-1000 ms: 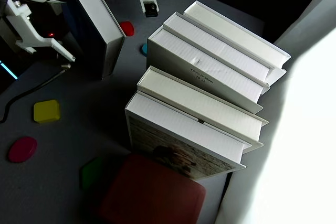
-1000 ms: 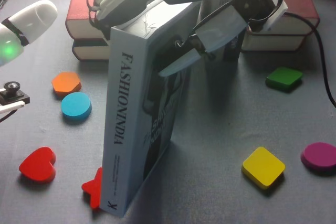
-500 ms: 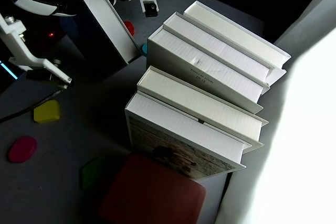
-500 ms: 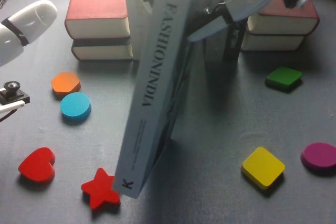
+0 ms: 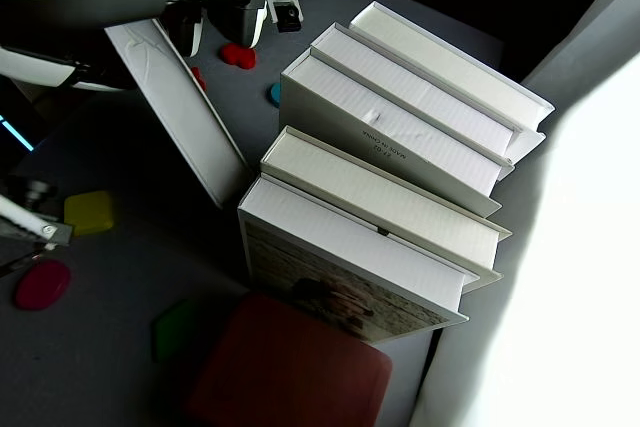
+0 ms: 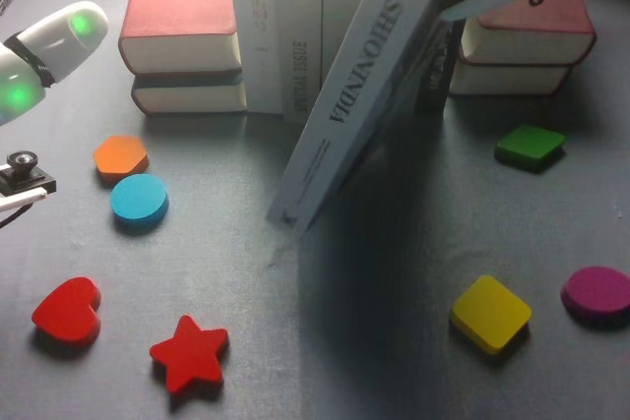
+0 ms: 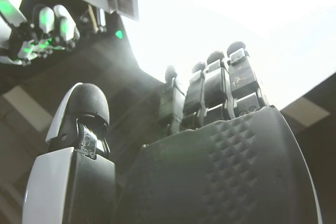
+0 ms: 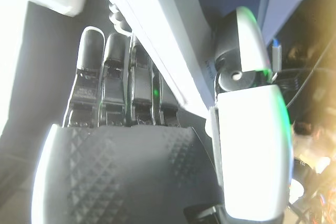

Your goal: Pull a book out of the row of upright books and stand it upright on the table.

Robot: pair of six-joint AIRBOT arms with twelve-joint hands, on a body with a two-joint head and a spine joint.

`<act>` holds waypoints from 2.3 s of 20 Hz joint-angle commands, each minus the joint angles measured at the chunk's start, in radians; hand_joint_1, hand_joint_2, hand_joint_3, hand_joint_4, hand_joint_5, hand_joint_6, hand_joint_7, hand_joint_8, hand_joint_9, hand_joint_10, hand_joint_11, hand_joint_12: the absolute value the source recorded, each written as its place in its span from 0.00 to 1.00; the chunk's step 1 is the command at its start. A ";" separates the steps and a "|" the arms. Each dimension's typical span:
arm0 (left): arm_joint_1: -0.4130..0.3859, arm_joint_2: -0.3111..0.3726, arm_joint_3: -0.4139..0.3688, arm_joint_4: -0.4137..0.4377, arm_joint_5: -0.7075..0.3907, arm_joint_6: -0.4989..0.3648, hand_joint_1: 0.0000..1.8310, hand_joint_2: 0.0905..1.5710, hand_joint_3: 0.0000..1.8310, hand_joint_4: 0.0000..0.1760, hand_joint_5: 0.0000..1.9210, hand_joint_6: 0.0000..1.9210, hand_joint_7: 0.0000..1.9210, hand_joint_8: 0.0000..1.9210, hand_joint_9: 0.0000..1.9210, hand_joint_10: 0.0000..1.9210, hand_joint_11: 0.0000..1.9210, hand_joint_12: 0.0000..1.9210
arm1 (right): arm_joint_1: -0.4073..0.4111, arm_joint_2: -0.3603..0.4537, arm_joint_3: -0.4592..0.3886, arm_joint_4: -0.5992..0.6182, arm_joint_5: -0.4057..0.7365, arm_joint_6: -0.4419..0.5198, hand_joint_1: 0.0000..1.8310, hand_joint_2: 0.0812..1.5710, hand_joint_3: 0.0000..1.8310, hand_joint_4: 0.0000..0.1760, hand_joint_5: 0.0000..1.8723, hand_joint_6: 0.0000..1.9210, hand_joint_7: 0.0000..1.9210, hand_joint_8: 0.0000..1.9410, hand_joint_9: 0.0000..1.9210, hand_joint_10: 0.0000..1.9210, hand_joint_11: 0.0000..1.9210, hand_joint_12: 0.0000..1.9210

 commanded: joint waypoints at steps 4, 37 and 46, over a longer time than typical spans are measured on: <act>-0.003 -0.003 0.001 -0.021 -0.123 -0.008 0.21 0.84 0.00 0.49 0.05 0.00 0.00 0.00 0.00 0.00 0.00 0.00 | 0.016 -0.023 -0.001 0.039 -0.014 0.004 0.59 0.78 0.00 0.00 0.40 0.70 0.23 0.27 0.00 0.58 0.00 0.98; 0.009 -0.007 -0.005 -0.040 -0.141 -0.011 0.23 0.83 0.00 0.50 0.04 0.01 0.00 0.00 0.00 0.00 0.00 0.00 | -0.066 -0.012 0.027 0.360 0.012 -0.172 0.30 0.63 0.01 0.26 0.00 0.00 0.00 0.00 0.00 0.00 0.00 0.00; 0.023 0.000 -0.011 -0.058 -0.161 -0.014 0.21 0.83 0.00 0.51 0.04 0.00 0.00 0.00 0.00 0.00 0.00 0.00 | -0.290 0.176 -0.046 1.156 0.115 -0.706 0.09 0.83 0.01 0.00 0.00 0.00 0.00 0.00 0.00 0.00 0.00 0.10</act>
